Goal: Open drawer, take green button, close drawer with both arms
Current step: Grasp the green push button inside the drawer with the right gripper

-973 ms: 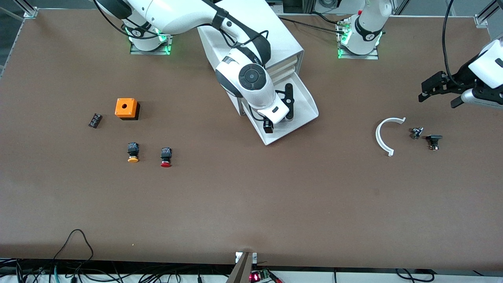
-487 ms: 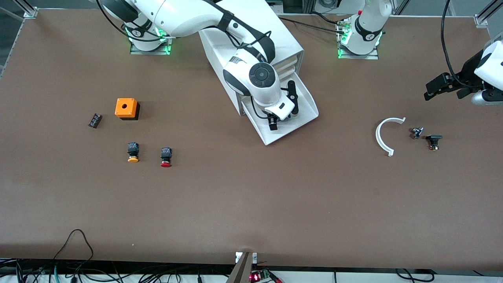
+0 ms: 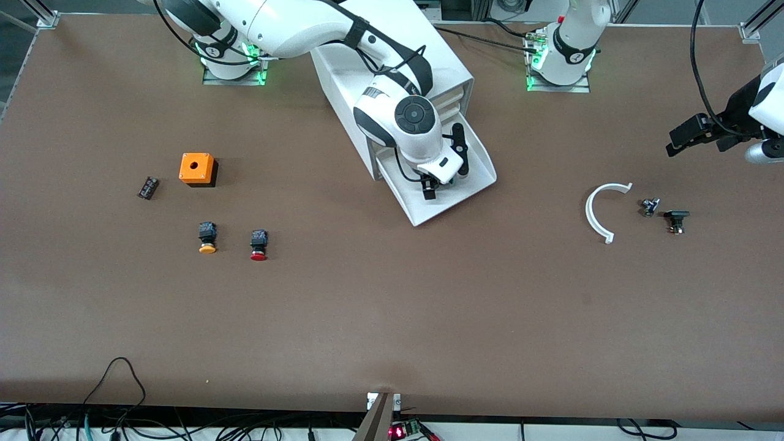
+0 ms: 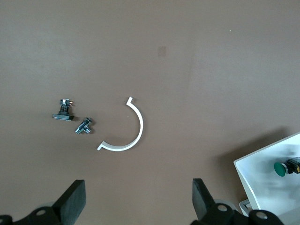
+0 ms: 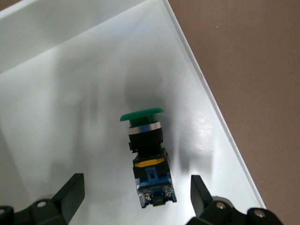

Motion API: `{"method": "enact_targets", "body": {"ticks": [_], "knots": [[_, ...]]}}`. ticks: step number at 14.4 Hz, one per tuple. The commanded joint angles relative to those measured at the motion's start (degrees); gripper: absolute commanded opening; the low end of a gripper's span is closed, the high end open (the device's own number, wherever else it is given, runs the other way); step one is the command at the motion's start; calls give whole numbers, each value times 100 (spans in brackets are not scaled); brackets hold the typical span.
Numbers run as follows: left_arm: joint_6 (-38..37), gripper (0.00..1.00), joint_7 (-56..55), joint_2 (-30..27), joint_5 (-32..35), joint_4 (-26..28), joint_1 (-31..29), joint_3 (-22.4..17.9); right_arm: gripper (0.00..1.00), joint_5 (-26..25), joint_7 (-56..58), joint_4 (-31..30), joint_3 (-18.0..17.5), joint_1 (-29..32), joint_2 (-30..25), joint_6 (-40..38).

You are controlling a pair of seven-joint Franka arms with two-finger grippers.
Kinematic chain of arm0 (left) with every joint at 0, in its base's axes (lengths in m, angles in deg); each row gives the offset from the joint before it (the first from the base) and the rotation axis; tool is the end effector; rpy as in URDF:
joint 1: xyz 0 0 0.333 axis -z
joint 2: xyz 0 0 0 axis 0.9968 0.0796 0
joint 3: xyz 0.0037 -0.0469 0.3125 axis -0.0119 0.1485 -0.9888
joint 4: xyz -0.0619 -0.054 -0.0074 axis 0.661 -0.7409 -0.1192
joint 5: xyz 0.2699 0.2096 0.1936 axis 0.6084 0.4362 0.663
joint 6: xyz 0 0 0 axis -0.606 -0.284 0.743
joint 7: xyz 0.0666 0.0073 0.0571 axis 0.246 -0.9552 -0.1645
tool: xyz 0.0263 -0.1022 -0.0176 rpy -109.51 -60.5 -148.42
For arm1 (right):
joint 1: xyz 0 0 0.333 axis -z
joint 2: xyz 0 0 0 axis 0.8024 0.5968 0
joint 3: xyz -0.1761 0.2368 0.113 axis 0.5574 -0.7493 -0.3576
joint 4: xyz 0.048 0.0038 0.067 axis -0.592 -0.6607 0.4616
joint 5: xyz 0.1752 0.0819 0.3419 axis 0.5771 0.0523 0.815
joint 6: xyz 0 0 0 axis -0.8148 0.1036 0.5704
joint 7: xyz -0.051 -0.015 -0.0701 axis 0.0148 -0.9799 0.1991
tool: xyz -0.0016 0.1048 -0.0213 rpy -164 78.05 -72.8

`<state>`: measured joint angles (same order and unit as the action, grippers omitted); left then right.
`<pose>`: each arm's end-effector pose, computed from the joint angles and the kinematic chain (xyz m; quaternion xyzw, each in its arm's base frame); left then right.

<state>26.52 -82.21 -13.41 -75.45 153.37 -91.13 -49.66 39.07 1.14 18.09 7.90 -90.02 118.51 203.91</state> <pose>0.5317 0.0165 0.5935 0.9977 0.0666 -0.0076 0.0114 0.4658 0.5965 0.2711 -0.6729 -0.7351 -0.0146 0.0813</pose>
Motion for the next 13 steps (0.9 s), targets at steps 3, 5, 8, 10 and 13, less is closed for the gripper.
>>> {"method": "enact_targets", "body": {"ticks": [3, 5, 8, 10, 13], "knots": [[-144, 100, -81, -35, 172, -158, 16, 21, 100, -171, -131, 223, -42, -34, 239, 42], [-144, 100, -81, -35, 172, -158, 16, 13, 100, -171, -131, 223, -42, -34, 300, 191], [-144, 100, -72, -35, 172, -166, 16, -5, 80, -171, -131, 223, -33, -51, 336, 350], [-144, 100, -72, -35, 172, -166, 16, -14, 62, -197, -131, 223, -25, -60, 336, 350], [-136, 100, -72, -35, 172, -175, 16, -22, 46, -320, -140, 231, -42, -60, 327, 350]]}}
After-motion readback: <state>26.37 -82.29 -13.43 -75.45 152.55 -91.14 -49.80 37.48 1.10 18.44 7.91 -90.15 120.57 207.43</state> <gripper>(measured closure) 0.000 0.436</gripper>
